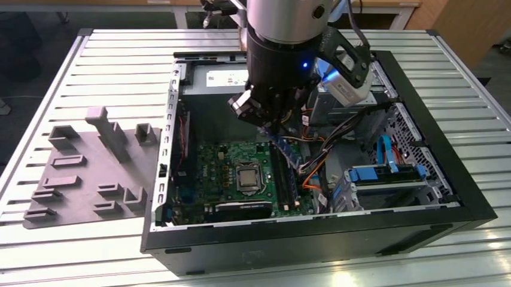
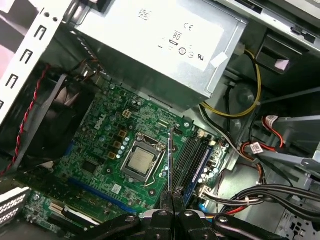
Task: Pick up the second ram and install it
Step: 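Insert the second ram into the second slot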
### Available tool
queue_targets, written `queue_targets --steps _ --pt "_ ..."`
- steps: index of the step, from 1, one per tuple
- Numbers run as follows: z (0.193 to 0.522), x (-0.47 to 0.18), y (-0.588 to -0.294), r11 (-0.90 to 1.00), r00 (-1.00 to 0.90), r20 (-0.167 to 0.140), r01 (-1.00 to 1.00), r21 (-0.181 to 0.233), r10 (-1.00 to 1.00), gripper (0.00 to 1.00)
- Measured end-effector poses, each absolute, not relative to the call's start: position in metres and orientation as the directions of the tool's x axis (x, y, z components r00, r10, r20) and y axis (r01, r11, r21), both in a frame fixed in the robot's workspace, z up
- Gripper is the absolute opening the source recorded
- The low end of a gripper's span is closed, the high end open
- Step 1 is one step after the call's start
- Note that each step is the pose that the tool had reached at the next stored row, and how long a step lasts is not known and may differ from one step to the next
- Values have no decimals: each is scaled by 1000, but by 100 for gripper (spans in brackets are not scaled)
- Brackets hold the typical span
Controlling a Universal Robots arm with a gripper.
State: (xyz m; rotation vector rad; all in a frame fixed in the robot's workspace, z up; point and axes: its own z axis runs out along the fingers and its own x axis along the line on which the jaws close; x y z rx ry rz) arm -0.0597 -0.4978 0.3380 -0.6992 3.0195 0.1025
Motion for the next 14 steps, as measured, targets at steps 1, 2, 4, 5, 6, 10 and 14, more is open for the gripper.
queue_targets --steps 1,2,4,5,6,10,14 --pt "338 -60 -498 899 -900 -54 -434 55 -432 12" --pt "338 -60 -498 902 -903 -54 -428 55 -426 12" --pt "338 -60 -498 909 -910 -54 -414 55 -411 12" --pt "338 -60 -498 912 -913 -54 -407 55 -404 12" --pt "338 -60 -498 916 -917 -54 -398 55 -396 12" --pt "338 -60 -498 929 -931 -54 -365 55 -362 12" --pt "338 -60 -498 942 -943 -54 -330 55 -327 12"
